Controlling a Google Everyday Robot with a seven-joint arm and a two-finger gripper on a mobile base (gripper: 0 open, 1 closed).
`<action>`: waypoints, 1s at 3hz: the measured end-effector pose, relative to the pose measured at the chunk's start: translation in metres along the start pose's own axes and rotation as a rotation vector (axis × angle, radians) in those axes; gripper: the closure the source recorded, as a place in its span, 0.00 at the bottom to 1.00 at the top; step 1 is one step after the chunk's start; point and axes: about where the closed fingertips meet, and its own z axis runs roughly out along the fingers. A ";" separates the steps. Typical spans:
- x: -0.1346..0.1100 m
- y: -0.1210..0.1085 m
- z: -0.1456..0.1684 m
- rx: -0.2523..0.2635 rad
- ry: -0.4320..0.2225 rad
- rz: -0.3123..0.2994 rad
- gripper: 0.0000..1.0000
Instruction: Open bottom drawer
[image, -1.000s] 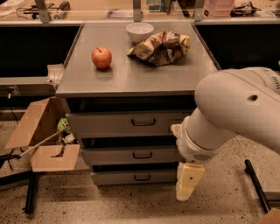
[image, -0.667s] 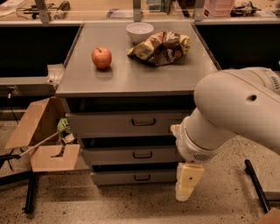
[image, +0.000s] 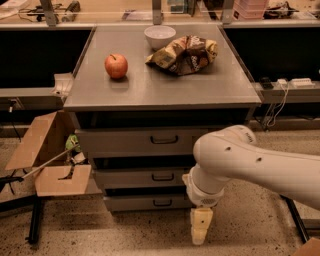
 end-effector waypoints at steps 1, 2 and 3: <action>0.016 0.000 0.090 -0.068 0.006 -0.022 0.00; 0.031 0.016 0.193 -0.177 -0.034 0.009 0.00; 0.032 0.014 0.197 -0.175 -0.033 0.011 0.00</action>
Offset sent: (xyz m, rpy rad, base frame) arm -0.0137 0.0049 -0.2732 0.0556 0.2177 0.0065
